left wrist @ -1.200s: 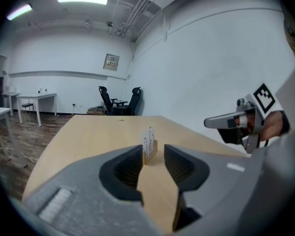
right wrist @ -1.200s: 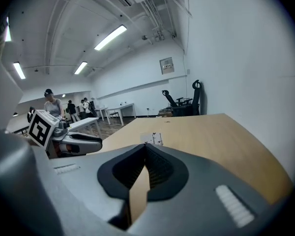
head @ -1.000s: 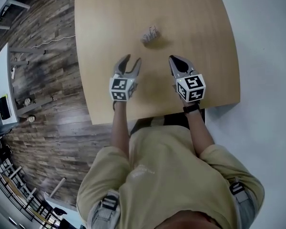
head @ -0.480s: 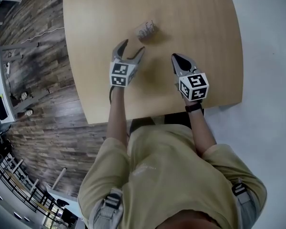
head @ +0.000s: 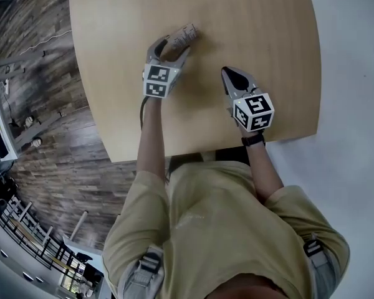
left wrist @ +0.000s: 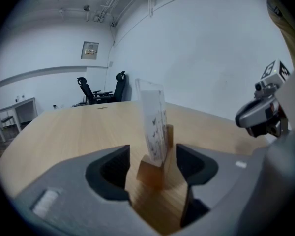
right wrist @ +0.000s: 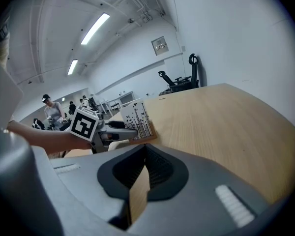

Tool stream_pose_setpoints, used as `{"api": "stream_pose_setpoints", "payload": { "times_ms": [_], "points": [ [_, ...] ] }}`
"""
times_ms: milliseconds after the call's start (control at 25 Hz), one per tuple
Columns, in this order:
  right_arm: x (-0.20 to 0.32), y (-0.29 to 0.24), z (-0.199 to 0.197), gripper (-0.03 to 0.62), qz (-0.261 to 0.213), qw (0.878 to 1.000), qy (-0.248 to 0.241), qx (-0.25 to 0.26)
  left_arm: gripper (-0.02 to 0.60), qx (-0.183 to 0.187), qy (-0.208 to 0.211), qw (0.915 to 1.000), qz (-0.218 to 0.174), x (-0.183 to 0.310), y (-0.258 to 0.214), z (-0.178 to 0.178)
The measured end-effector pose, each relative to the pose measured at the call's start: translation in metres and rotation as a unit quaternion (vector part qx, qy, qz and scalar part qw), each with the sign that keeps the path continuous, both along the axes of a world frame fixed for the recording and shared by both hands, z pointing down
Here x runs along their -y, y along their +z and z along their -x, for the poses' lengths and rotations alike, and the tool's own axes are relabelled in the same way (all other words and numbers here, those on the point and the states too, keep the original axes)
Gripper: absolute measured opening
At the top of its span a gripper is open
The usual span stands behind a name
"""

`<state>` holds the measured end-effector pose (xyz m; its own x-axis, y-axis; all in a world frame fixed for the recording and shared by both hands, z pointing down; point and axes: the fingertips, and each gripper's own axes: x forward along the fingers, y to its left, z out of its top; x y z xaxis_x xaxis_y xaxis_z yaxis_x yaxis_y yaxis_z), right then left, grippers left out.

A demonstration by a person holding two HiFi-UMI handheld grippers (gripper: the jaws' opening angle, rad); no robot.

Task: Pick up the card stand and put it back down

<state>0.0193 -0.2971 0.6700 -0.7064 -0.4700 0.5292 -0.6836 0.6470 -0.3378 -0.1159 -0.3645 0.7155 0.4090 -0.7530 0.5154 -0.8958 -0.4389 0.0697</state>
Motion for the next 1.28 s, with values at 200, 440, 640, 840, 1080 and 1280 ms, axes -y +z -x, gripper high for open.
{"api": "stream_pose_setpoints", "payload": {
  "times_ms": [200,440,640,840,1080,1280],
  "points": [
    [0.006,0.004,-0.016,0.005,0.009,1.000,0.017,0.003,0.292,-0.007,0.030,0.9995,-0.010,0.014,-0.001,-0.013],
    [0.015,0.005,-0.023,0.005,0.011,1.000,0.025,0.006,0.249,0.011,0.056,0.9983,0.013,0.022,0.011,-0.022],
    [0.021,-0.002,-0.031,0.005,0.003,0.999,0.036,0.007,0.110,0.023,0.070,0.9971,0.022,0.019,0.015,-0.029],
    [0.016,-0.021,-0.033,0.005,-0.011,0.999,0.043,0.007,0.077,0.016,0.113,0.9929,0.034,0.006,0.008,-0.039],
    [0.003,-0.059,-0.015,0.005,-0.042,0.998,0.038,0.012,0.071,0.000,0.118,0.9923,0.037,-0.023,-0.031,-0.043],
    [-0.020,-0.100,0.003,0.005,-0.076,0.996,0.030,0.022,0.071,-0.014,0.093,0.9950,0.034,-0.056,-0.088,-0.037]
  ]
}}
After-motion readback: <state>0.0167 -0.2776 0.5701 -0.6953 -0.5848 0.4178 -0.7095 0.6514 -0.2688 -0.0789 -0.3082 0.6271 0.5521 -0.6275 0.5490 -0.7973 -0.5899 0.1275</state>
